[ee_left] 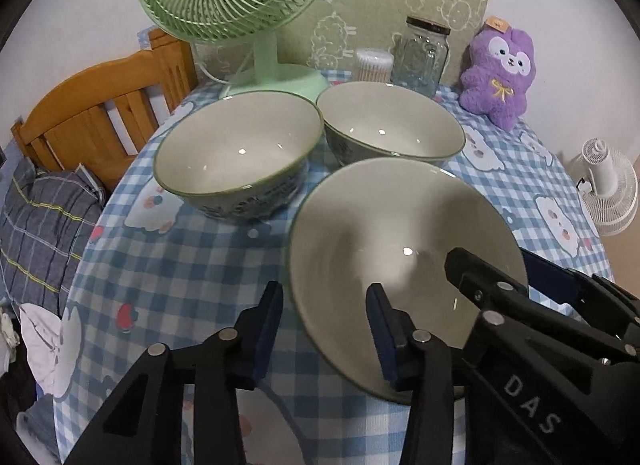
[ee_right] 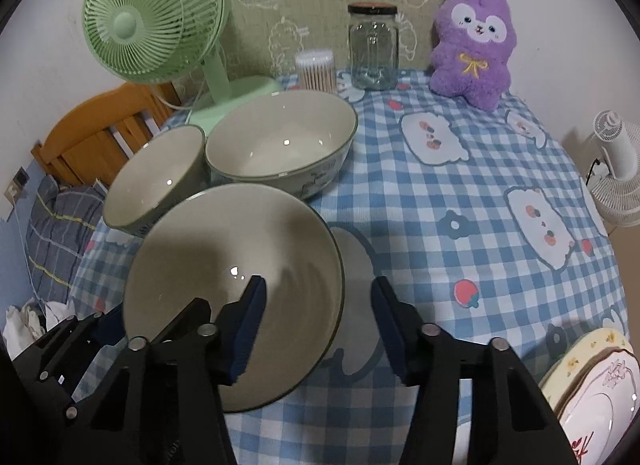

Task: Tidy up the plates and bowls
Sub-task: 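Grasp the large cream bowl's rim with both tools, then lift the large cream bowl with both tools and lower it onto the cloth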

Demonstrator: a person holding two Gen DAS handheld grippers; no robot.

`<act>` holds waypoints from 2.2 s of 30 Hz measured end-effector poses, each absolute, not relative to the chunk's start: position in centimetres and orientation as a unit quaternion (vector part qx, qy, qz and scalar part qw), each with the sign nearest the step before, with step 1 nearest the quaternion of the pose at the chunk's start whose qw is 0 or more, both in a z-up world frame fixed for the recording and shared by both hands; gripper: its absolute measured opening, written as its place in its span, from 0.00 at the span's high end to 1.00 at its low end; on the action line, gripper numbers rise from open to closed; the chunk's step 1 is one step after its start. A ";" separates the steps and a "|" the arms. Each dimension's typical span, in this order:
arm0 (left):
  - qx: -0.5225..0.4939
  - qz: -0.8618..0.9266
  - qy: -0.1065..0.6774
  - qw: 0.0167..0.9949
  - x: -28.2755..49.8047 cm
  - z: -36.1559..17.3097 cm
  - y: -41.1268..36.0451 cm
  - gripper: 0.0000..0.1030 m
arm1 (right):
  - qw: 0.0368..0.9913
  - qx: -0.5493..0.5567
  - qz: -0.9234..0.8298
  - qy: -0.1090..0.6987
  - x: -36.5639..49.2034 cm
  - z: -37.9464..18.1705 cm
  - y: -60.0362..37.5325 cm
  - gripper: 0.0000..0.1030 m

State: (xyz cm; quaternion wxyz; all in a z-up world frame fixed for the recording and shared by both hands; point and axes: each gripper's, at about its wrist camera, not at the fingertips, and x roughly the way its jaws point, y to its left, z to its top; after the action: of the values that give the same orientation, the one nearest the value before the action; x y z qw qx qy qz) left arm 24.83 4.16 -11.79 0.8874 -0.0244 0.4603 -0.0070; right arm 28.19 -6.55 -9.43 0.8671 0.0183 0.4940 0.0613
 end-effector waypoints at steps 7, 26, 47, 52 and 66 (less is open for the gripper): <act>-0.012 -0.018 0.463 0.886 25.0 -12.6 3.6 0.67 | 0.857 0.014 0.061 0.512 28.7 -10.8 -6.0 0.61; -0.015 -0.012 0.470 0.883 24.1 -12.8 3.7 0.78 | 0.859 -0.012 0.051 0.509 27.9 -10.8 -5.6 0.81; -0.004 -0.015 0.469 0.883 16.8 -12.1 2.7 0.78 | 0.860 0.004 0.058 0.507 20.1 -9.5 -6.9 0.81; -0.004 -0.019 0.469 0.883 15.1 -12.1 2.4 0.78 | 0.860 0.009 0.056 0.506 18.0 -9.4 -7.2 0.81; -0.007 -0.020 0.465 0.885 11.4 -12.0 2.1 0.78 | 0.863 0.007 0.057 0.501 13.9 -8.9 -7.5 0.81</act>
State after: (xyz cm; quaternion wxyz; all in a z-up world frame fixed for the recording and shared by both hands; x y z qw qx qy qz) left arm 11.38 2.10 -12.03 0.8849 -0.0065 0.4653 -0.0202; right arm 13.92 -7.53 -8.87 0.8633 0.0074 0.5014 0.0573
